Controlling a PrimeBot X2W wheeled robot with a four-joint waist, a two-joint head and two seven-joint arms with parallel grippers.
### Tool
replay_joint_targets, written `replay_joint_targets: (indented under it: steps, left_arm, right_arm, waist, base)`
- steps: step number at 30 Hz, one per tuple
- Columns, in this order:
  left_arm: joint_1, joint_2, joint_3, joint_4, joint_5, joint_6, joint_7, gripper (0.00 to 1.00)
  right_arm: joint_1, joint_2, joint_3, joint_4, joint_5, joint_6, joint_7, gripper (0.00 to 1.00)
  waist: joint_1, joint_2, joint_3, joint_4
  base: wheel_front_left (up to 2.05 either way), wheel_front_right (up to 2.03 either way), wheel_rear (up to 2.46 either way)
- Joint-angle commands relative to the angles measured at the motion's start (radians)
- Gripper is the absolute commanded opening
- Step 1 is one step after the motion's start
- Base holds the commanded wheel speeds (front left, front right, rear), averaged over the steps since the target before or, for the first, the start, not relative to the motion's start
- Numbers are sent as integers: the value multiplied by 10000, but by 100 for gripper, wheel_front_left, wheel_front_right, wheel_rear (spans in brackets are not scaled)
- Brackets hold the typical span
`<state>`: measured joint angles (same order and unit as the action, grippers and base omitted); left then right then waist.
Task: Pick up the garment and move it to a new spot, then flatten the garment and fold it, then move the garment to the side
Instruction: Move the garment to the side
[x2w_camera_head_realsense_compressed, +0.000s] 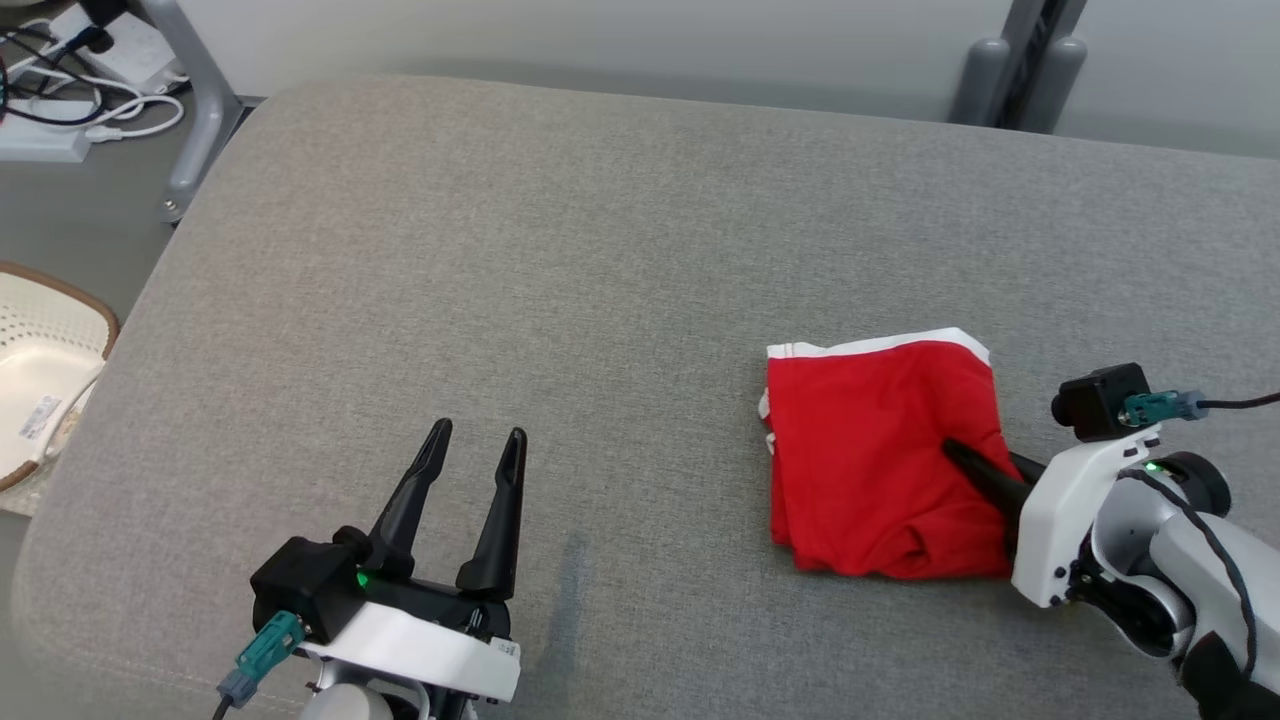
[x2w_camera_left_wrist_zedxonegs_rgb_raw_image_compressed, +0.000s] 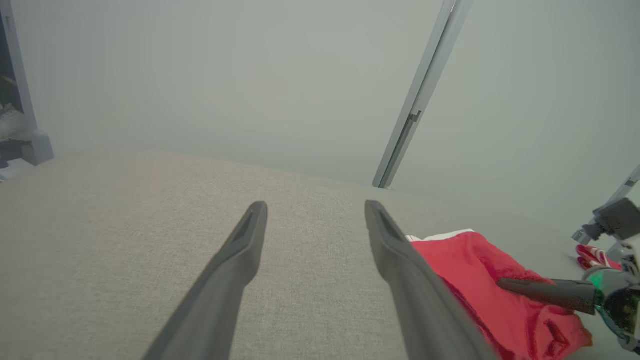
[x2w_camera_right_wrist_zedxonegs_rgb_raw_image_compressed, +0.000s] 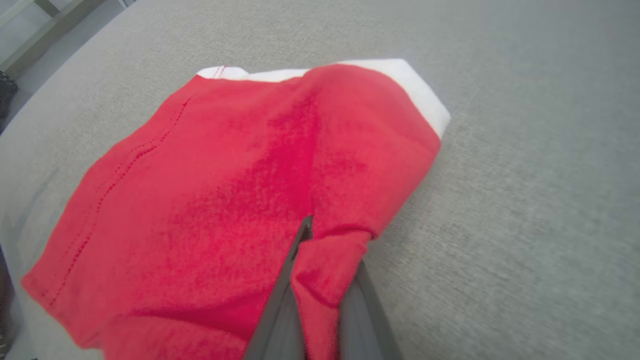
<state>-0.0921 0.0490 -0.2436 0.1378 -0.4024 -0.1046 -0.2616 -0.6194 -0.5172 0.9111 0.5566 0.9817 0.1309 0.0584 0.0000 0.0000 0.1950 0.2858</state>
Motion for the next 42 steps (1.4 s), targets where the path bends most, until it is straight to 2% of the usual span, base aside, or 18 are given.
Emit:
replay_joint_targets:
  steps: [1,11,17,23,26,30,35,42]
  left_arm:
    - [6,41,18,-55,82,-40,-29,100]
    - [-304,41,-275,-206,414,-154,-31,100]
    - [-959,44,-733,-281,548,-176,-29,100]
    - [-1599,44,-1122,-218,511,-207,-29,100]
    - [-1888,46,-1333,-243,416,-222,-29,100]
    - [-2051,47,-1429,-157,328,-235,-29,100]
    - [-2106,47,-1540,-70,319,-250,-29,100]
    - [-2262,38,-1509,-82,295,-257,-29,100]
  right_arm:
    - [-166,-169,47,55,-141,-3,-135,0]
    - [-957,-1458,826,-146,-1198,-4,-241,0]
    - [-1470,-2752,788,-824,-1838,-4,-9,0]
    - [-1781,-4195,225,-1745,-2585,-6,-68,0]
    - [-1756,-4984,-153,-2164,-2980,-6,-65,0]
    - [-1464,-5733,-481,-2578,-3375,-6,195,0]
    - [-1268,-6250,-742,-2471,-3548,-6,481,0]
    - [-880,-6887,-1208,-1589,-3808,-6,433,0]
  waist:
    - [0,0,-90,-181]
    - [0,0,135,-1424]
    - [0,0,853,-2132]
    - [0,0,1475,-2730]
    - [0,0,1731,-2869]
    - [0,0,1790,-3038]
    - [0,0,1796,-2999]
    - [0,0,2148,-2510]
  base:
    - [0,0,0]
    - [0,0,0]
    - [0,0,0]
    - [0,0,0]
    - [0,0,0]
    - [0,0,0]
    - [0,0,0]
    - [0,0,0]
